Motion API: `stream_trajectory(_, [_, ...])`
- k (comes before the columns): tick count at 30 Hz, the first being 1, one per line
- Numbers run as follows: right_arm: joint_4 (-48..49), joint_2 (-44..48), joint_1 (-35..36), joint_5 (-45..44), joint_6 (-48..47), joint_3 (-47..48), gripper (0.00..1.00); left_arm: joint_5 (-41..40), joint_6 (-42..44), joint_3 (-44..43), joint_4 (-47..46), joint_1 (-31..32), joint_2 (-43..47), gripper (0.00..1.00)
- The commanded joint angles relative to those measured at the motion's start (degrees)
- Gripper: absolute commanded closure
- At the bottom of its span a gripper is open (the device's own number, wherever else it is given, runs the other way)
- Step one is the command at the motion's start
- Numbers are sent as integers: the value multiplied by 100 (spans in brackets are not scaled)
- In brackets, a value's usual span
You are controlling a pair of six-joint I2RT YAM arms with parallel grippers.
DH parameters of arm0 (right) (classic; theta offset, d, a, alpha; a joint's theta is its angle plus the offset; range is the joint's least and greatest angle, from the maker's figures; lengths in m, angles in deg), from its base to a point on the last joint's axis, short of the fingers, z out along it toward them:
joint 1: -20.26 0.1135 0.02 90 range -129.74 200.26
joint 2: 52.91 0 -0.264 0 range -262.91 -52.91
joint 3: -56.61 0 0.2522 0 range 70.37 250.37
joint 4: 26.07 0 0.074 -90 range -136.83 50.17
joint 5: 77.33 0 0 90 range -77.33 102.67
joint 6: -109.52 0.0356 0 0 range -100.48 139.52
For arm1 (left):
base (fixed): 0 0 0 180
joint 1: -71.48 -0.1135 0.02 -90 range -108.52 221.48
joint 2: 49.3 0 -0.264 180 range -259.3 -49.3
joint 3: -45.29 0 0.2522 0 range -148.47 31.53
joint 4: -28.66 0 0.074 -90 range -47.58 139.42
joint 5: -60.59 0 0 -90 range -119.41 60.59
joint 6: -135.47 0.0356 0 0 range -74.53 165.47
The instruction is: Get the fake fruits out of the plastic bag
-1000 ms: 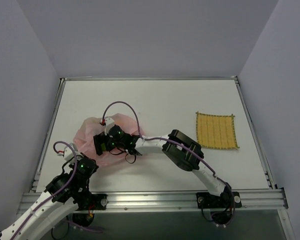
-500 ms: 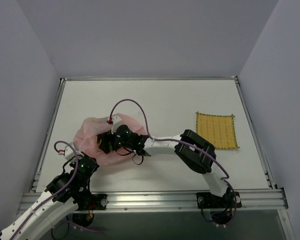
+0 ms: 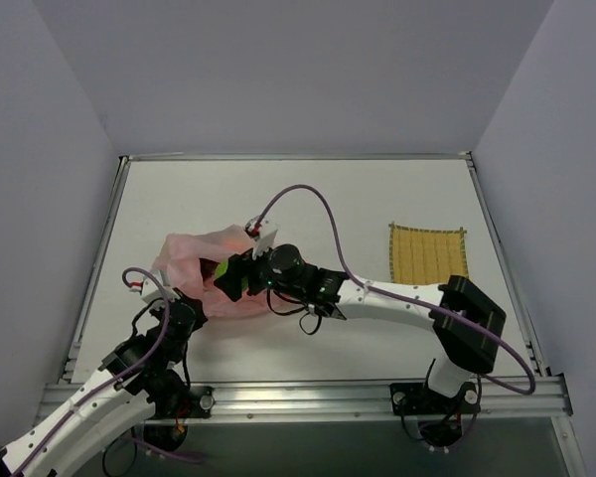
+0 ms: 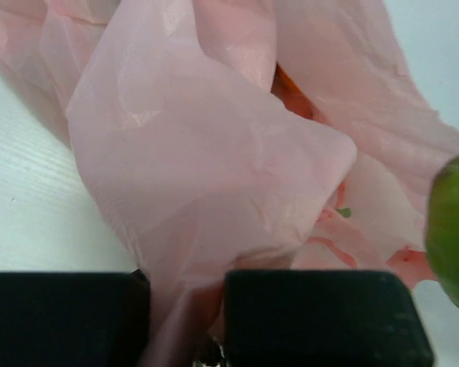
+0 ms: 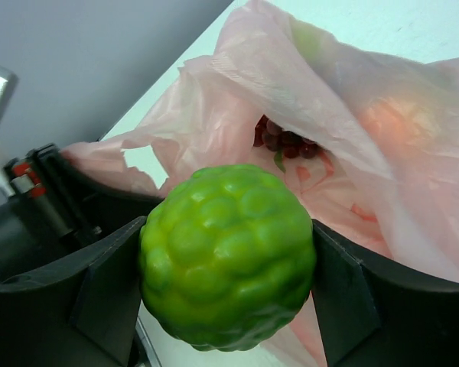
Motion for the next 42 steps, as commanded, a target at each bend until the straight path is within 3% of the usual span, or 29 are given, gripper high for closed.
stream_trajectory(1, [107,1068,-27,-427,-119,-203,50,161,433,-164,-956,56,-83,98])
stream_trajectory(5, [-165,2394,-580,-761,-102,-608,51,345,574,-49,-1608,56,-329,97])
stream_trajectory(11, [-1184,3416,-2012,-1604,-14,-977,52,697,995,-190,-2540,56,-1067,98])
stream_trajectory(15, [-1711,3681,-3145,-2465,337,-1530,51,890,1347,-155,-2892,56,-1226,98])
stream_trajectory(21, [-1695,3024,-5060,-2476,636,-2129,51,1128,1838,21,-3227,47,-832,98])
stream_trajectory(29, [-1440,1363,-5635,-2476,513,-1857,49,1233,2209,127,-3112,21,-330,98])
stream_trajectory(37, [-1344,895,-5749,-2335,742,-1900,43,1383,2112,162,-3217,21,-469,98])
stream_trajectory(40, [-1335,737,-5828,-2186,751,-1857,33,1383,2130,170,-3261,21,-523,98])
stream_trajectory(42, [-1326,780,-5837,-2177,733,-1848,18,1348,2139,171,-3227,12,-505,98])
